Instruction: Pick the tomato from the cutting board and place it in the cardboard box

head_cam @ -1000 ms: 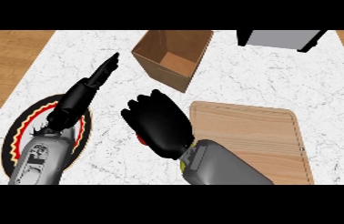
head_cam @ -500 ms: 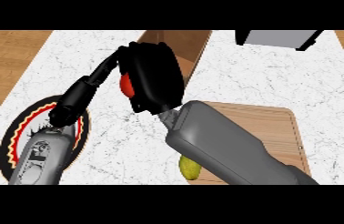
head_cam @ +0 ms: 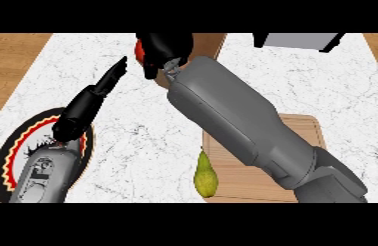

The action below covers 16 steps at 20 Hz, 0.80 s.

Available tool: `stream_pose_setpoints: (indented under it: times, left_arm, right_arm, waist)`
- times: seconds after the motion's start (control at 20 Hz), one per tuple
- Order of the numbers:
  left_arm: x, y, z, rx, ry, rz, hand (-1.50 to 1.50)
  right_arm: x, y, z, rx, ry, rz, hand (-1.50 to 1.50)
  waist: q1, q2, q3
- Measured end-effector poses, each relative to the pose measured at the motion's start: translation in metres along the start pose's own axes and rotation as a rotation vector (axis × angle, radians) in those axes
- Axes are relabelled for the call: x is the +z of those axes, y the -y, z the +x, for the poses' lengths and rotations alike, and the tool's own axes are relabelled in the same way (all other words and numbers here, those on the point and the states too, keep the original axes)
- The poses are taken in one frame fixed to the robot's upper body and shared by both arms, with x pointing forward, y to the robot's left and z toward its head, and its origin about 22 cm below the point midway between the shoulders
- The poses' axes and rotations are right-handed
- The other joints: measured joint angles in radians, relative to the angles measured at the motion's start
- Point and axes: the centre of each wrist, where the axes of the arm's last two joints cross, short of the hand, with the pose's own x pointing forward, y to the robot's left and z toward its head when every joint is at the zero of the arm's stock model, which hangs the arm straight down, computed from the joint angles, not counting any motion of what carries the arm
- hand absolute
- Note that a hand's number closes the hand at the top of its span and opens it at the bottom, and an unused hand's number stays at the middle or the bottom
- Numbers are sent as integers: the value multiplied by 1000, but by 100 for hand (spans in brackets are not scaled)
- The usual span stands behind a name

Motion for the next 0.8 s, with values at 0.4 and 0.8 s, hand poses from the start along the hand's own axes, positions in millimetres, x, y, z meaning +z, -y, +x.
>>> stream_pose_setpoints:
  times: [0.4,0.8]
  left_arm:
    - [8,-6,1,-4,-5,13,0]
    - [10,-4,-1,-4,-5,28,0]
  right_arm:
    - [-31,-15,-41,64,-76,306,150]
    - [-44,-24,-71,87,-65,547,-150]
  waist:
    - [-14,3,1]
    - [-25,3,2]
